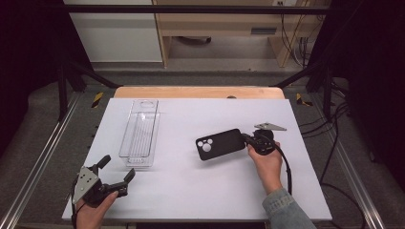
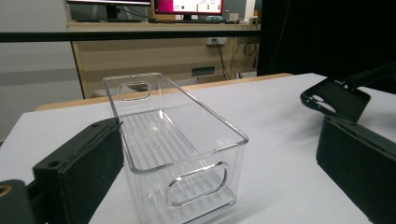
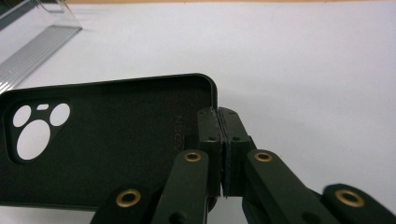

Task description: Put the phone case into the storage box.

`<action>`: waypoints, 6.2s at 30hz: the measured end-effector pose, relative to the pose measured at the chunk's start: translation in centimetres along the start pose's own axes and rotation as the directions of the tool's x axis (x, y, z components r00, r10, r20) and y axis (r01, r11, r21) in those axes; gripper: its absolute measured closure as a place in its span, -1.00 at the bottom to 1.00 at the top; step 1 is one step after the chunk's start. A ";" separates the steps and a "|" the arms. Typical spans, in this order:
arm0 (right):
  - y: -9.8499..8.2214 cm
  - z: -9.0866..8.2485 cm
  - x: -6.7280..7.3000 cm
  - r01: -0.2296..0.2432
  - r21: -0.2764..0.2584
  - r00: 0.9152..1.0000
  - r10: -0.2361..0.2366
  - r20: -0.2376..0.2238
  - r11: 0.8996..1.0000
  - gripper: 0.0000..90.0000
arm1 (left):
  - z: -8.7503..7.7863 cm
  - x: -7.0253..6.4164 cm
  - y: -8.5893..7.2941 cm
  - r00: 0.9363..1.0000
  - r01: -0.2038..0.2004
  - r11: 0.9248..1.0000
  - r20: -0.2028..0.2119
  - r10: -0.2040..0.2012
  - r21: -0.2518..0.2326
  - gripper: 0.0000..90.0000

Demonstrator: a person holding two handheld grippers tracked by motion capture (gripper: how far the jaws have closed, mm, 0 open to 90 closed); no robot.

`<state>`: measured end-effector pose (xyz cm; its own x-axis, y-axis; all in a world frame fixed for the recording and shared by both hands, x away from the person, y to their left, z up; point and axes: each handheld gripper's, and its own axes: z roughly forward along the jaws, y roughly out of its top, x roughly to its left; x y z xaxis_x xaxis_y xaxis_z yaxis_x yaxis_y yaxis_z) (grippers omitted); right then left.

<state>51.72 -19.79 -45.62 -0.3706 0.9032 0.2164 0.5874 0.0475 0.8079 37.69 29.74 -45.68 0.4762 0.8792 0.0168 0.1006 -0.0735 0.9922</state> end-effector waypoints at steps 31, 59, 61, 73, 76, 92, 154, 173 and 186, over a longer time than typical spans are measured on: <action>-2.1 -4.2 0.9 -0.061 -0.248 0.996 0.076 0.052 0.967 0.99 | 8.9 -7.8 6.0 0.995 0.004 0.989 0.101 -0.019 0.145 -0.97; -2.1 -5.2 1.0 -0.050 -0.302 0.995 0.073 0.064 0.952 0.99 | 14.4 -14.7 6.4 0.970 -0.009 0.980 0.239 -0.040 0.197 -0.92; -2.1 -5.2 1.0 -0.052 -0.302 0.995 0.074 0.062 0.952 0.99 | 14.5 -14.8 6.4 0.971 -0.008 0.980 0.237 -0.040 0.196 -0.91; -2.1 -5.1 1.0 -0.074 -0.309 0.995 0.089 0.036 0.948 0.99 | 15.6 -15.9 6.3 0.968 -0.016 0.977 0.249 -0.038 0.212 -0.85; -2.1 -5.2 1.1 -0.070 -0.311 0.996 0.085 0.037 0.948 0.99 | 16.0 -16.2 6.2 0.965 -0.009 0.977 0.257 -0.048 0.214 -0.80; -2.0 -5.5 1.2 -0.048 -0.342 0.997 0.066 0.041 0.939 0.99 | 16.9 -15.5 6.0 0.956 0.076 0.970 0.258 -0.137 0.232 -0.21; -2.4 -4.3 1.0 -0.024 -0.333 1.000 0.027 0.005 0.943 0.54 | 16.1 -13.6 6.4 0.952 0.159 0.970 0.230 -0.200 0.184 0.85; -2.3 -3.4 0.6 0.044 -0.359 0.995 -0.009 0.101 0.932 -0.52 | 15.5 -11.5 6.8 0.970 0.125 0.981 0.189 -0.153 0.151 0.85; -2.2 -3.6 1.5 0.141 -0.338 0.989 -0.118 0.088 0.930 -0.67 | 14.0 -9.6 7.9 0.978 0.094 0.986 0.171 -0.117 0.137 0.85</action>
<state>47.24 -20.10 -45.11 -0.3725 0.9254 0.0700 0.2507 0.0277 0.9677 46.14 14.15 -39.72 0.6034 0.7883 -0.1204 0.2638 -0.0549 0.9630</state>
